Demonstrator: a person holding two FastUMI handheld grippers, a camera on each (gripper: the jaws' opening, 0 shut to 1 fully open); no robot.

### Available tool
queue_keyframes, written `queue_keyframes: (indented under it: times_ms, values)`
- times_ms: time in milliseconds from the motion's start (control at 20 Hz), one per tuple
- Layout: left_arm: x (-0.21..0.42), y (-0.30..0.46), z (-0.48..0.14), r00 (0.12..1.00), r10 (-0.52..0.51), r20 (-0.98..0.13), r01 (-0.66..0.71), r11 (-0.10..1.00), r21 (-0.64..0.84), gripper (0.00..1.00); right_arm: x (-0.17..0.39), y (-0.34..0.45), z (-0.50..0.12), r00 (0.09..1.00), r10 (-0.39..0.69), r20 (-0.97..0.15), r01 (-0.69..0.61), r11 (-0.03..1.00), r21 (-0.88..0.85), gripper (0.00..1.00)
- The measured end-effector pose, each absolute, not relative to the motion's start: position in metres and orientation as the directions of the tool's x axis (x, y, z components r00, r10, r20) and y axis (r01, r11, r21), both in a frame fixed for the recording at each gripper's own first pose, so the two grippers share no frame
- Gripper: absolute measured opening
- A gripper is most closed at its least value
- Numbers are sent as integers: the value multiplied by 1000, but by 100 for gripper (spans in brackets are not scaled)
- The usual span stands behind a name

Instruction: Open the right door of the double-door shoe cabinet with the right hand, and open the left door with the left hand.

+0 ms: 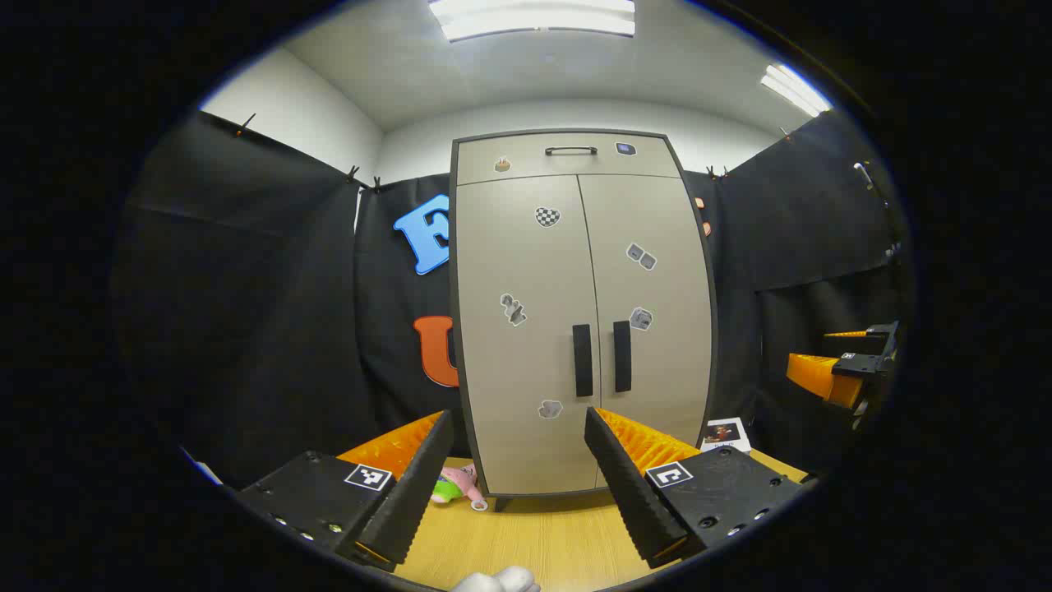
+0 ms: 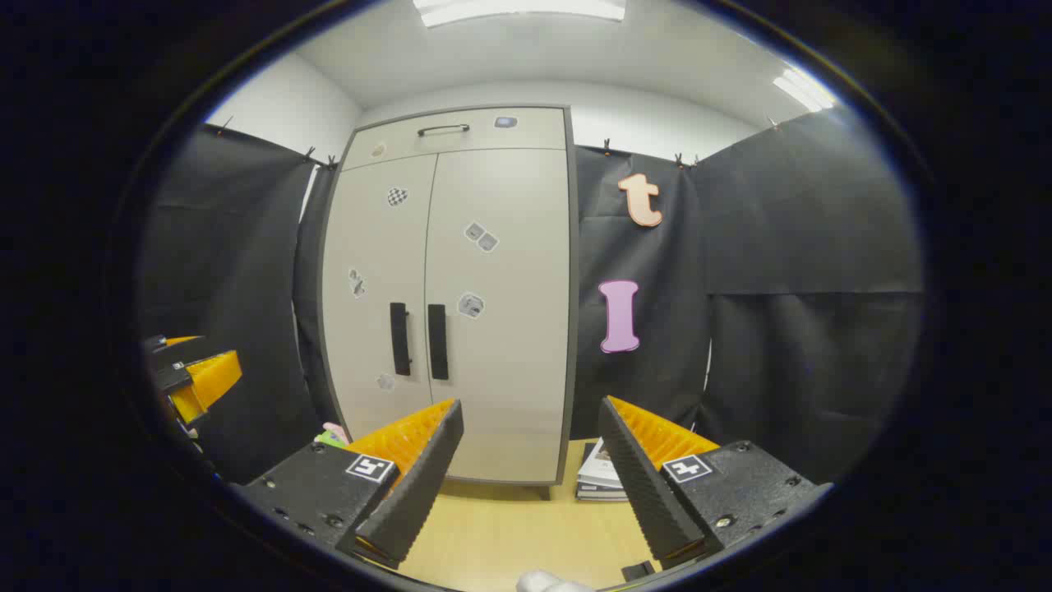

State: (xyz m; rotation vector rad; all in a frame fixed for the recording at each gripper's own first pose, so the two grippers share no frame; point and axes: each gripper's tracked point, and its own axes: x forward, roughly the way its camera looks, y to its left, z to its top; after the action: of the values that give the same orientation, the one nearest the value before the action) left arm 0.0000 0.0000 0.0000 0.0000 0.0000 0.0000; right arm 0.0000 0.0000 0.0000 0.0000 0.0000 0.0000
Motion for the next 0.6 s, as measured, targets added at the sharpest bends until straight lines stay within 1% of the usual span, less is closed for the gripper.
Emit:
queue_keyframes:
  times_ms: [600]
  values:
    - [-11,9,-2,1000,14,-6,-14,1000,-10,96,-6,12,-2,1000,17,-5,-17,1000,-10,100]
